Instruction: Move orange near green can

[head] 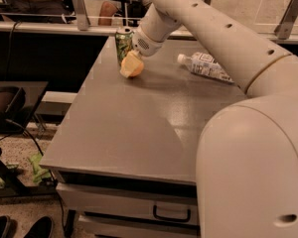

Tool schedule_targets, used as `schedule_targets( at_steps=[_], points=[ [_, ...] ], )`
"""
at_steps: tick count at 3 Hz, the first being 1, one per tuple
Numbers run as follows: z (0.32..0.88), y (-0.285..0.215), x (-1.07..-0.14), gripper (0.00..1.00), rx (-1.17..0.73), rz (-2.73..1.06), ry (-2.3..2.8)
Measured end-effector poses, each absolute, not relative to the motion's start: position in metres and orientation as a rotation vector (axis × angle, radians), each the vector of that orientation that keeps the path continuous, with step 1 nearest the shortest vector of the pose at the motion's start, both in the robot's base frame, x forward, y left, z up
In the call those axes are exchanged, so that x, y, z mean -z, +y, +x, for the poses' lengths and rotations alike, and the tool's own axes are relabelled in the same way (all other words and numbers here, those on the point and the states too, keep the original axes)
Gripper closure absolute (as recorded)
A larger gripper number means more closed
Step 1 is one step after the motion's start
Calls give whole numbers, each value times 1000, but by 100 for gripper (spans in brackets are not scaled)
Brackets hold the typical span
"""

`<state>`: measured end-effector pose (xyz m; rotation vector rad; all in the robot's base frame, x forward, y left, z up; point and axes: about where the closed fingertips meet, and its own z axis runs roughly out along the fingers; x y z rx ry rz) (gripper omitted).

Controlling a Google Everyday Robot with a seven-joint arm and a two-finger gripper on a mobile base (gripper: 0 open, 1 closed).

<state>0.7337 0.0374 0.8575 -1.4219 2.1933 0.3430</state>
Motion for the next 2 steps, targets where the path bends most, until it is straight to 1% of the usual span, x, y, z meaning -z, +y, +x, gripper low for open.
schedule_targets(
  at_steps=[1,2],
  points=[
    [740,39,-848,30,-361,-1417,2193],
    [740,41,-846,6,-363,-1421,2195]
  ],
)
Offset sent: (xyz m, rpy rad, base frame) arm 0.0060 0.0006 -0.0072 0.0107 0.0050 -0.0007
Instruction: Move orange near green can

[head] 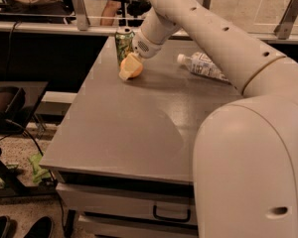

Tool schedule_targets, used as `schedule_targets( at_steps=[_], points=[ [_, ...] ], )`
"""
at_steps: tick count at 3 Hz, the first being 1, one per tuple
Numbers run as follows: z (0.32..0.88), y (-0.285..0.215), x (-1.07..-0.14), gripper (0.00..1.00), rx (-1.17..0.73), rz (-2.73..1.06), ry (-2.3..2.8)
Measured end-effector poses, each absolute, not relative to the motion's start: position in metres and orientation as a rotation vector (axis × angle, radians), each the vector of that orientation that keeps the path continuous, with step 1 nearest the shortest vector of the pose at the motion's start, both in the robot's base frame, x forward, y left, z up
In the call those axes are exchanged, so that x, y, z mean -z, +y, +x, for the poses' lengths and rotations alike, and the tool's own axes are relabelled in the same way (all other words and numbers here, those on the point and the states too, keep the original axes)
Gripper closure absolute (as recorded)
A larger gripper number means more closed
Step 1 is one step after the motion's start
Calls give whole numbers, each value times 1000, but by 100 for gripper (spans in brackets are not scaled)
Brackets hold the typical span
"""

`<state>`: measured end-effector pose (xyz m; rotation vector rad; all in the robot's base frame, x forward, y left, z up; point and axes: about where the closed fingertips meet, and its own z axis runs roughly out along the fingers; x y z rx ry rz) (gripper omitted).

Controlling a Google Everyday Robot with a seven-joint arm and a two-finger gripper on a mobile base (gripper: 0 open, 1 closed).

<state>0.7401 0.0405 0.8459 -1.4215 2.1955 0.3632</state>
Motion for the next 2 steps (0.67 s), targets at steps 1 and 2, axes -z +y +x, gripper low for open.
schedule_targets(
  at_steps=[1,2],
  points=[
    [740,42,-844,0,-365,-1424,2197],
    [740,42,-844,0,-365,-1425,2197]
  ],
)
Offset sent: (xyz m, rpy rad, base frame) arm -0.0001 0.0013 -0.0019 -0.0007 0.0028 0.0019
